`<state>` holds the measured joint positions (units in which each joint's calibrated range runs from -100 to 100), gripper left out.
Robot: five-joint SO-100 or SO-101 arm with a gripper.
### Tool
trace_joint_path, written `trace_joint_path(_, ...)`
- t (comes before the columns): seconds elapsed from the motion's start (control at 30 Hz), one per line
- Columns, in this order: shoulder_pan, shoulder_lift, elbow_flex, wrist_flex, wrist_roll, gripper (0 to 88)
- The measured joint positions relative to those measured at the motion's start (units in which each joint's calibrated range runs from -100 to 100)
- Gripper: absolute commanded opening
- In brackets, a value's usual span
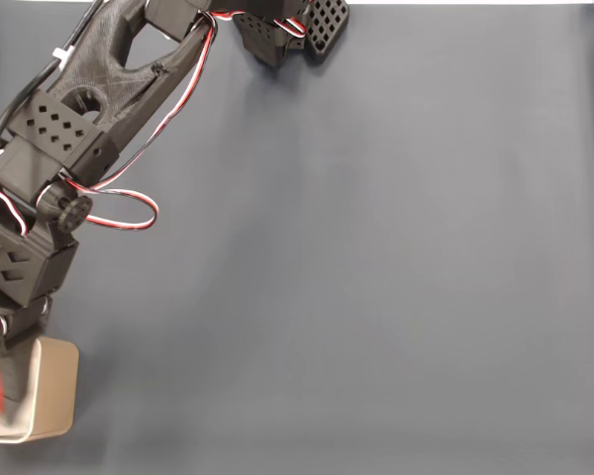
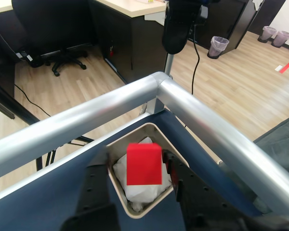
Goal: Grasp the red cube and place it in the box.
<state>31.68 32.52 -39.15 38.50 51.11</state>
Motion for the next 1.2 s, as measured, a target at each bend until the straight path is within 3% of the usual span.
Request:
trace_joint_path(0.13, 0.0, 0.0, 0.0, 0.0, 0.6, 64.0)
trace_joint_path(0.3, 0.4, 0.0, 0.0, 0.3, 1.1, 66.4)
trace_joint_path(1.2, 0.9, 0.0, 0.0, 0.3, 1.0, 66.9)
